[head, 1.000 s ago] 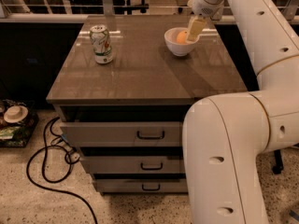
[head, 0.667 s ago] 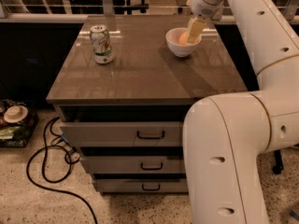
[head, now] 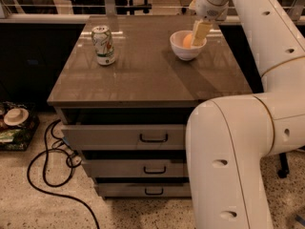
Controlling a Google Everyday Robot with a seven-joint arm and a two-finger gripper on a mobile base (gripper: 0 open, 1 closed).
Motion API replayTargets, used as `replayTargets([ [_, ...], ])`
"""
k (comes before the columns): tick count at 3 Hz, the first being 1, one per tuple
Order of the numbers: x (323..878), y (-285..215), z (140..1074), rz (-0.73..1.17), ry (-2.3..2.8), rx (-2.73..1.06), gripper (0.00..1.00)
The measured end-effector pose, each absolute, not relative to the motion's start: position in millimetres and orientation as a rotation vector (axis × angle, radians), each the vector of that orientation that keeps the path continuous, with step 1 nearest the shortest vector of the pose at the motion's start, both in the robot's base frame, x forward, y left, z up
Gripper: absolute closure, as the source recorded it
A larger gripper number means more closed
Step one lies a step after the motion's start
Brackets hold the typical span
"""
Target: Pick orange from white bowl and place on counter
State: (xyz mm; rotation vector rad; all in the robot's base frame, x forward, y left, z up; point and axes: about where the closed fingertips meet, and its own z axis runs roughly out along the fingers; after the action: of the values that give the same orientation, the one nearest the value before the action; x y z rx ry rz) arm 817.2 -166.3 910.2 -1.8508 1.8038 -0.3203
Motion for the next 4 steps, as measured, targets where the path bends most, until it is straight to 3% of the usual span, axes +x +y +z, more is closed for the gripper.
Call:
replayTargets([
  [1, 816.6, -168.4, 915.8, -0.358, 1.780, -1.893, 0.28],
  [4, 802.3, -170.2, 906.8, -0.355, 1.720, -2.060, 0.34],
])
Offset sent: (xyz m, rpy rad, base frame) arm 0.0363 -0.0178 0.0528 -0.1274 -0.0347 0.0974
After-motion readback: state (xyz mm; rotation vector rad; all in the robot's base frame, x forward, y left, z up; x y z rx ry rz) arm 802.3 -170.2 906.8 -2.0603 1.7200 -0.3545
